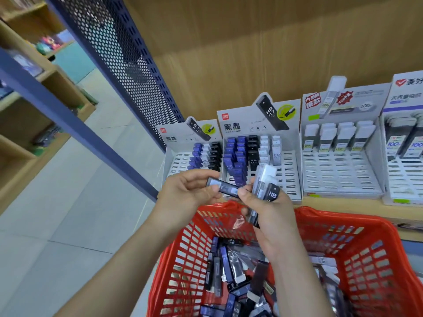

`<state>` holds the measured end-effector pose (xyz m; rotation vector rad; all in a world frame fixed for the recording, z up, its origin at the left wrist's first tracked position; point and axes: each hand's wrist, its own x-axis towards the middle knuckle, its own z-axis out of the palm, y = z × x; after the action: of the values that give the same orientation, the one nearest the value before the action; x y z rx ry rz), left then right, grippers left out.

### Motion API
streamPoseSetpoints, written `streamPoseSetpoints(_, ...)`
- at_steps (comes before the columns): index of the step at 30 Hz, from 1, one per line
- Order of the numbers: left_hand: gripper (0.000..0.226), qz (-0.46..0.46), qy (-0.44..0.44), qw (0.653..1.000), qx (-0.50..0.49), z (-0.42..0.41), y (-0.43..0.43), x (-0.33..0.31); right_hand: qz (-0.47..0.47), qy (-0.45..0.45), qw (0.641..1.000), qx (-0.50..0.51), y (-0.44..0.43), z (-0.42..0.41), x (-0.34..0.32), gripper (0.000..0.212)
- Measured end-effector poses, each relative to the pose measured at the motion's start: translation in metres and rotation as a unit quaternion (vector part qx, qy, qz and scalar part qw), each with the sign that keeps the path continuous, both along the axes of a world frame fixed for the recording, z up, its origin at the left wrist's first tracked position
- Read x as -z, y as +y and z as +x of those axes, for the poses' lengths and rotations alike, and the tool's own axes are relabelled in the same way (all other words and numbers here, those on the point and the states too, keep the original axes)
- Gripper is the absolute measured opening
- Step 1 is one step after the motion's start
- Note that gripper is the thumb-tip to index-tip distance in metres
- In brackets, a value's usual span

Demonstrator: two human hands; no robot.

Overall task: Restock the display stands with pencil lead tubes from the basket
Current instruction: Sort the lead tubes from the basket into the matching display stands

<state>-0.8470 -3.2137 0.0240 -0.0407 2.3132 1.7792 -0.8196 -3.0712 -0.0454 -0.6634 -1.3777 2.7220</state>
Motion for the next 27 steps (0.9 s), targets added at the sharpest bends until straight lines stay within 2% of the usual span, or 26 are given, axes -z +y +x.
streamPoseSetpoints(6,0.017,-0.091,0.060,0.992,-0.057,-0.032,-0.036,-0.004,0.022,-0.029,0.999,-0.023,-0.012,0.001,0.005,0.008)
streamPoseSetpoints(8,0.014,-0.177,0.075,0.979,-0.069,-0.043,-0.047,0.000,0.018,-0.043,0.998,-0.034,-0.009,0.003,0.007,0.003)
streamPoseSetpoints(11,0.020,-0.280,0.093,0.954,-0.052,-0.055,-0.051,0.014,0.032,-0.055,0.996,-0.058,-0.006,0.003,0.011,0.003)
streamPoseSetpoints(19,0.020,-0.380,0.171,0.908,0.037,-0.075,-0.045,0.058,0.022,-0.052,0.995,-0.087,-0.005,0.004,0.020,0.006)
streamPoseSetpoints(27,0.026,-0.455,0.216,0.855,0.126,-0.085,-0.042,0.068,0.003,-0.059,0.993,-0.106,-0.005,0.006,0.023,0.012)
